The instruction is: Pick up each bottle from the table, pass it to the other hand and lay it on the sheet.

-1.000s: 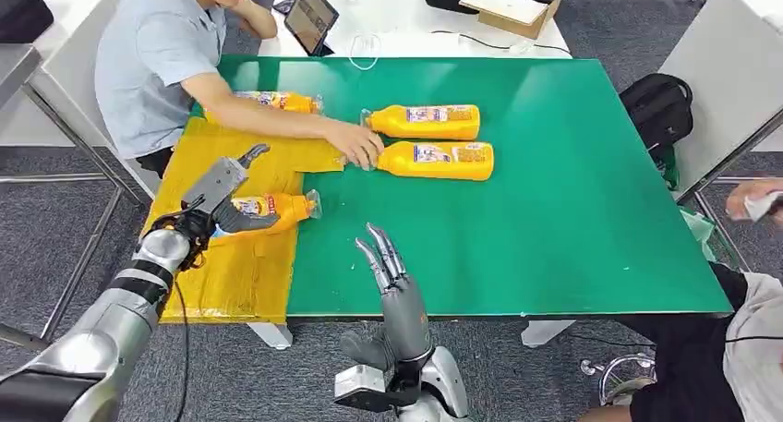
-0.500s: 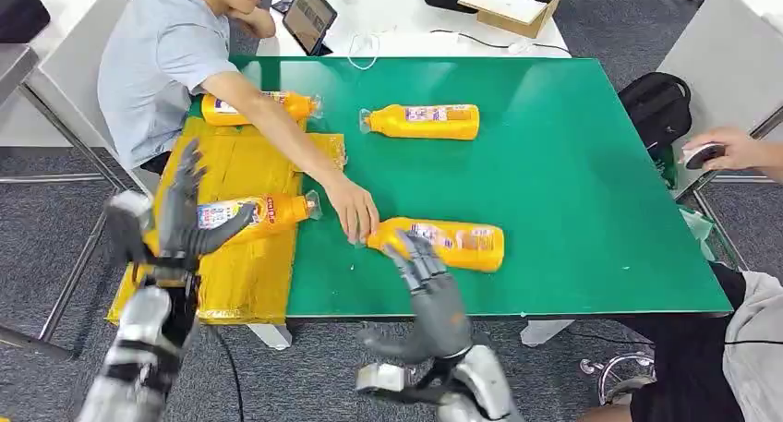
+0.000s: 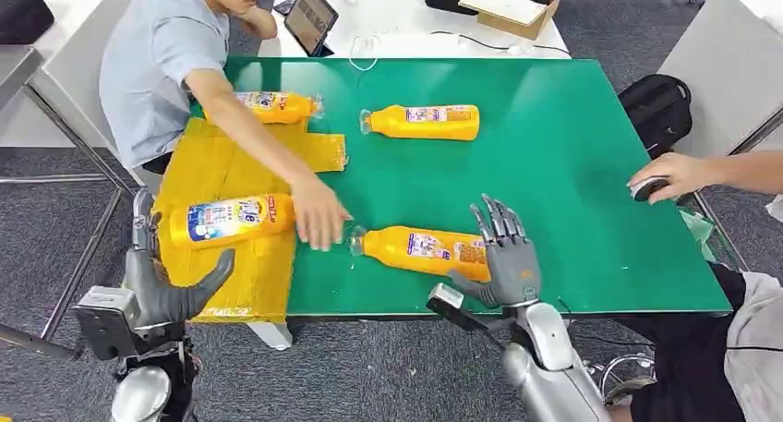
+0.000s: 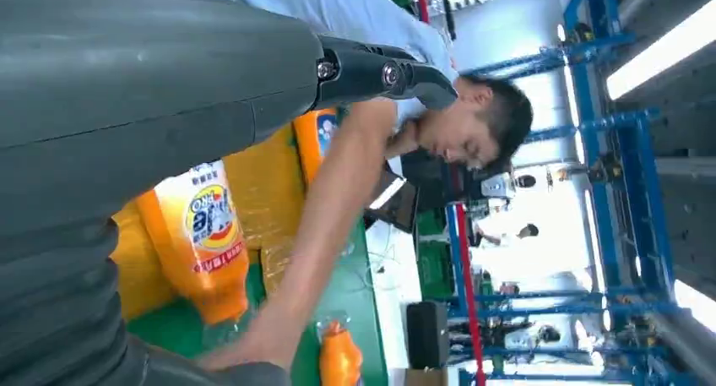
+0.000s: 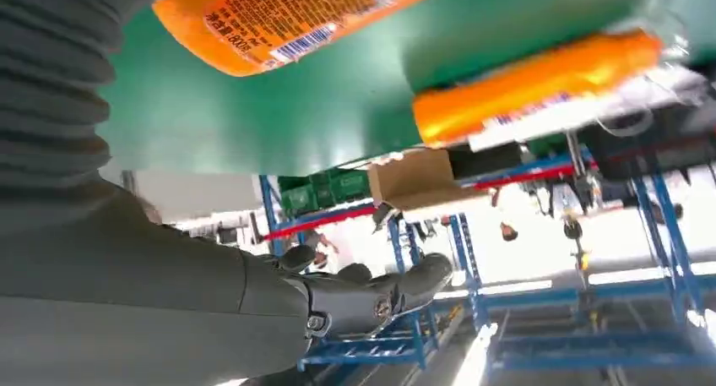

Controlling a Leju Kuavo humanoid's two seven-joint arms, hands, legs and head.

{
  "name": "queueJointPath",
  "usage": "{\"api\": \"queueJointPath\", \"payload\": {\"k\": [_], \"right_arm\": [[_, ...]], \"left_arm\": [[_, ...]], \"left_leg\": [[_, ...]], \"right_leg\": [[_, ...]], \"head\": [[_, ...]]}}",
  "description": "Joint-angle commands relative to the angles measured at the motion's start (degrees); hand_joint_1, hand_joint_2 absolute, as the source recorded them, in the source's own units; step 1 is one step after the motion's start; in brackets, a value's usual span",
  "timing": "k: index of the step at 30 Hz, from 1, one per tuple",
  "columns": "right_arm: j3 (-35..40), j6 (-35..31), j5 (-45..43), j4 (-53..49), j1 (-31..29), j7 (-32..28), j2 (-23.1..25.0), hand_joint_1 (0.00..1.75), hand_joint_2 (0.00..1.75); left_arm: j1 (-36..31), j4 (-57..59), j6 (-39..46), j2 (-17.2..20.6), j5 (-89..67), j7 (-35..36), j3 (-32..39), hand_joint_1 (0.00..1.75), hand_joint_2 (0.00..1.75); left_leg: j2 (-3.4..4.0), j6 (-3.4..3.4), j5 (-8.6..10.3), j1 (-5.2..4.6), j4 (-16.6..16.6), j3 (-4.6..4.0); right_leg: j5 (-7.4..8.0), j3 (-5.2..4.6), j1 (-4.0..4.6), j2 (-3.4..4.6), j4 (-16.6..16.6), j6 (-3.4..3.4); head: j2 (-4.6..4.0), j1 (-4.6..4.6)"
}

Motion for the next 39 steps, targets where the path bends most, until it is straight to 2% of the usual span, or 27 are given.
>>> {"api": "queueJointPath", "payload": {"k": [1, 4, 7, 11, 17, 21, 26, 28, 32, 33, 34, 35, 37, 39], "right_arm": [[0.5, 1.5, 0.4, 23.1, -11.0, 1.7, 1.2, 0.00, 1.75], [0.5, 1.4, 0.4, 23.2, -11.0, 1.7, 1.2, 0.00, 1.75], [2.0, 1.9, 1.1, 26.2, -12.3, 0.7, 1.3, 0.00, 1.75], [2.7, 1.6, 0.5, 29.3, -14.1, -0.5, 2.8, 0.00, 1.75], [3.7, 1.9, 0.9, 30.2, -13.9, 0.2, 2.7, 0.00, 1.75], [4.7, 8.3, 2.9, 33.5, -16.4, 7.0, 2.1, 0.00, 1.75], [5.9, 13.6, 4.6, 36.1, -19.7, 11.3, 3.0, 0.00, 1.75], [7.5, 18.2, 6.2, 38.0, -22.5, 14.5, 3.7, 0.00, 1.75], [8.7, 21.7, 7.4, 38.7, -25.1, 16.9, 4.6, 0.02, 1.75], [9.5, 23.3, 8.1, 39.1, -25.9, 17.8, 4.5, 0.79, 1.75], [9.7, 24.5, 8.2, 39.3, -26.5, 18.2, 4.5, 1.24, 1.75], [9.7, 24.6, 8.2, 39.3, -26.6, 18.2, 4.5, 1.27, 1.75], [9.2, 27.9, 7.1, 40.4, -27.5, 18.1, 4.4, 1.47, 1.75], [8.2, 29.4, 5.5, 41.0, -27.7, 17.4, 4.4, 1.47, 1.75]], "left_arm": [[-3.4, 5.0, 0.3, 0.1, -2.6, 0.8, -1.5, 0.00, 1.75], [-3.6, 5.3, 0.3, 0.1, -2.6, 0.8, -1.4, 0.00, 1.75], [-5.7, 8.2, 4.3, -0.5, -7.0, 0.5, -0.5, 0.00, 1.75], [-8.6, 11.8, 3.5, -0.9, -5.8, 0.6, -0.1, 0.00, 1.75], [-8.7, 11.7, 2.9, -0.7, -5.9, 0.5, -1.0, 0.00, 1.75], [-8.6, 10.9, 1.6, -0.3, -5.2, 1.5, -1.1, 0.00, 1.75], [-8.7, 10.7, -1.3, 0.0, -3.4, 3.6, -1.4, 0.00, 1.75], [-8.9, 10.9, -2.2, 0.3, -3.1, 4.3, -1.4, 0.00, 1.75], [-8.6, 10.4, -3.0, 0.4, -3.4, 4.6, -1.4, 0.00, 1.75], [-8.4, 10.0, -3.7, 0.4, -3.5, 5.0, -1.5, 0.00, 1.75], [-8.3, 10.1, -4.2, 0.4, -3.5, 5.4, -1.5, 0.00, 1.75], [-8.3, 10.1, -4.2, 0.4, -3.5, 5.4, -1.5, 0.00, 1.75], [-8.7, 11.1, -5.3, 0.3, -3.0, 6.2, -1.4, 0.00, 1.75], [-9.2, 12.1, -5.4, 0.3, -3.0, 6.2, -1.5, 0.00, 1.75]], "left_leg": [[0.06, -0.07, -0.05, 0.04, -0.1, 0.24], [0.07, -0.08, -0.06, 0.04, -0.1, 0.26], [-0.01, -0.07, -0.04, 0.03, 0.0, 0.19], [-0.02, -0.11, -0.05, 0.05, 0.0, 0.28], [-0.04, -0.10, -0.07, 0.05, 0.0, 0.26], [-0.02, -0.08, -0.08, 0.02, 0.0, 0.24], [-0.01, -0.10, -0.06, 0.05, 0.0, 0.26], [0.01, -0.06, 0.00, 0.02, 0.0, 0.15], [0.16, -0.10, -0.03, 0.05, 0.0, 0.43], [0.14, -0.09, 0.00, 0.04, 0.0, 0.43], [0.09, -0.11, -0.01, 0.06, 0.0, 0.51], [0.08, -0.06, 0.03, 0.04, 0.0, 0.49], [0.07, -0.06, 0.08, 0.05, 0.0, 0.49], [0.07, -0.06, 0.09, 0.04, 0.0, 0.47]], "right_leg": [[-0.03, 0.24, 0.05, 0.07, -0.1, -0.09], [-0.05, 0.25, 0.04, 0.07, -0.1, -0.10], [-0.04, 0.21, 0.03, 0.00, 0.0, -0.09], [-0.06, 0.29, 0.05, -0.01, 0.0, -0.14], [-0.09, 0.27, 0.06, -0.04, 0.0, -0.14], [-0.09, 0.25, 0.03, -0.01, 0.0, -0.10], [-0.08, 0.26, 0.05, -0.02, 0.0, -0.13], [-0.01, 0.14, 0.02, 0.00, 0.0, -0.08], [0.00, 0.35, 0.05, 0.11, 0.0, -0.14], [0.02, 0.37, 0.04, 0.06, 0.0, -0.14], [0.00, 0.44, 0.06, 0.02, 0.0, -0.18], [0.03, 0.41, 0.04, 0.00, 0.0, -0.14], [0.06, 0.42, 0.05, 0.00, 0.0, -0.18], [0.12, 0.43, 0.05, 0.00, 0.0, -0.23]], "head": [[0.00, 0.02], [0.00, 0.00], [0.00, 0.00], [0.00, 0.02], [0.00, 0.02], [0.00, 0.02], [0.00, 0.02], [0.00, 0.02], [0.00, 0.02], [0.00, 0.02], [0.00, 0.02], [0.00, 0.02], [0.00, 0.02], [0.00, 0.02]]}}
